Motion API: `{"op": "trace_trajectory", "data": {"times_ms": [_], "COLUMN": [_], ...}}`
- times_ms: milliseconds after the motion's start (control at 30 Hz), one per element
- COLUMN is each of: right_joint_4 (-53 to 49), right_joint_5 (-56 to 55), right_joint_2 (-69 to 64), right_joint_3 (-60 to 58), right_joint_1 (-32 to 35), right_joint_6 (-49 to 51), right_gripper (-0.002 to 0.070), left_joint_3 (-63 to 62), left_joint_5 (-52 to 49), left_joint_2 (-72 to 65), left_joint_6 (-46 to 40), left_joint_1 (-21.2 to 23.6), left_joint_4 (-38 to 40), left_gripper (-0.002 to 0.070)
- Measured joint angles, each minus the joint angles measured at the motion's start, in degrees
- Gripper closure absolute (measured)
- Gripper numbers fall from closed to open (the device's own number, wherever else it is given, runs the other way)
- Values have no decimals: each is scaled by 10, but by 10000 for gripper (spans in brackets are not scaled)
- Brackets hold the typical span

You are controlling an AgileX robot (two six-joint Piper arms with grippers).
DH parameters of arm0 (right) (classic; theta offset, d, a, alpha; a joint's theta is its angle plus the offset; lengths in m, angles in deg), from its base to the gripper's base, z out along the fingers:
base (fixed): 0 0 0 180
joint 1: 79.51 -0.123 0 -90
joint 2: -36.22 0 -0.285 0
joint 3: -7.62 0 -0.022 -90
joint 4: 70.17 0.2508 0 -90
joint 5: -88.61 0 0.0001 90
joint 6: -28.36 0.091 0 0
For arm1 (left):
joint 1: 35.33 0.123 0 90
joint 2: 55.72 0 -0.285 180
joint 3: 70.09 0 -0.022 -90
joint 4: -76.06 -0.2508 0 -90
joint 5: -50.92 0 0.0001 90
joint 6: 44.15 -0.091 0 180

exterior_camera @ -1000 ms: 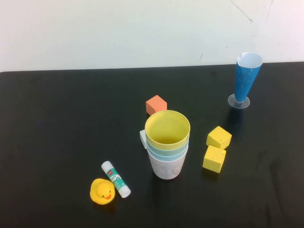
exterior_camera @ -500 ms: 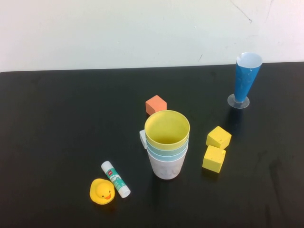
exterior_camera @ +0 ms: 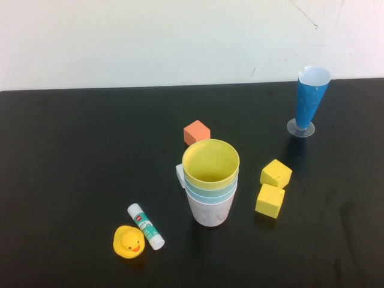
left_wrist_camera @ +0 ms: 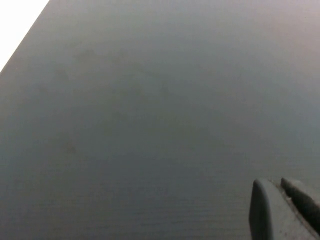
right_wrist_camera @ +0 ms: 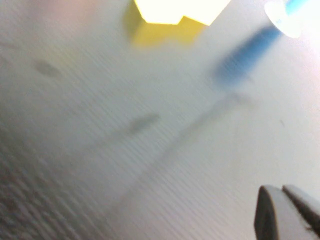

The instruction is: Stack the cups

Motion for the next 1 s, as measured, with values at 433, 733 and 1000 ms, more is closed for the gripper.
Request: {"op": "trace_trajectory", "data": {"times_ms": [433, 733, 1000], "right_joint_4": [16, 33, 34], "right_joint_5": [-9, 4, 6], "right_joint_2": [191, 244, 244], "right_joint_3": [-94, -99, -98], "right_joint_1": [296, 369, 369], "right_joint_6": [20, 56, 57], "right_gripper": [678, 678, 678], "left_joint_3": [0, 0, 0], "left_joint_5": [0, 0, 0], "left_joint_2": [0, 0, 0], "left_joint_6": [1, 1, 2], "left_joint_1": [0, 0, 0], "left_joint_4": [1, 1, 1], "left_gripper": [674, 674, 674]}}
